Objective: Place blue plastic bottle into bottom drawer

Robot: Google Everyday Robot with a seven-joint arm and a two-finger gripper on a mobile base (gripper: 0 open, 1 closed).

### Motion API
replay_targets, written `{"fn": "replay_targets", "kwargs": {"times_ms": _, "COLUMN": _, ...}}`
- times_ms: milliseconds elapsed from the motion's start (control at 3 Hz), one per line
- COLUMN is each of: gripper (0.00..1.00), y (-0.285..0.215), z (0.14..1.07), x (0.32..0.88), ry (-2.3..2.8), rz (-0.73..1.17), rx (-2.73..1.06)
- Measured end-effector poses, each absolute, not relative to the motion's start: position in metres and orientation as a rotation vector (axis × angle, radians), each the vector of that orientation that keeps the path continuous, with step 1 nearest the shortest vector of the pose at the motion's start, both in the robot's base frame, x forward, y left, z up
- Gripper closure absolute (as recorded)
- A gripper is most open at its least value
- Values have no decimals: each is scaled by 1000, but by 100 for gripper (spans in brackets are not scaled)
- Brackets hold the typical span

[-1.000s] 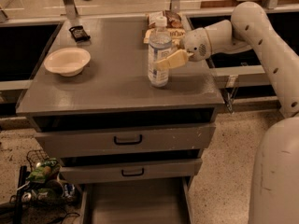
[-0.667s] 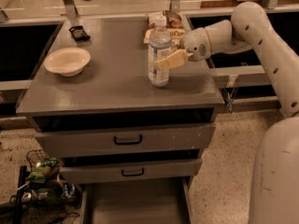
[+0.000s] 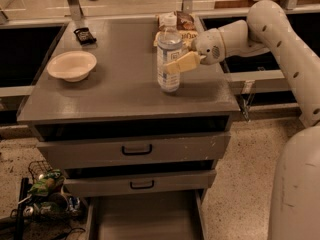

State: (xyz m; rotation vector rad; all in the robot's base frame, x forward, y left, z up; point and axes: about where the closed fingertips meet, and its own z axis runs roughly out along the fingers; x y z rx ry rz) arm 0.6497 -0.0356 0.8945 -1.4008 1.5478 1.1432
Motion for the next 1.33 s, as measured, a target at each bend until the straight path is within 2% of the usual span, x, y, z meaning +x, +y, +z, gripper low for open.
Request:
{"fn": "replay_targets", "kwargs": {"times_ms": 667, "gripper": 100, "y": -32, "z": 934, "x": 613, "ry": 1526, "rz": 1095, "rx": -1391}}
{"fn": "replay_targets", "kwargs": {"times_ms": 1333, "gripper": 100, "y": -33, "z": 959, "x": 545, "ry": 1497, "rz": 1063, "rx": -1383}}
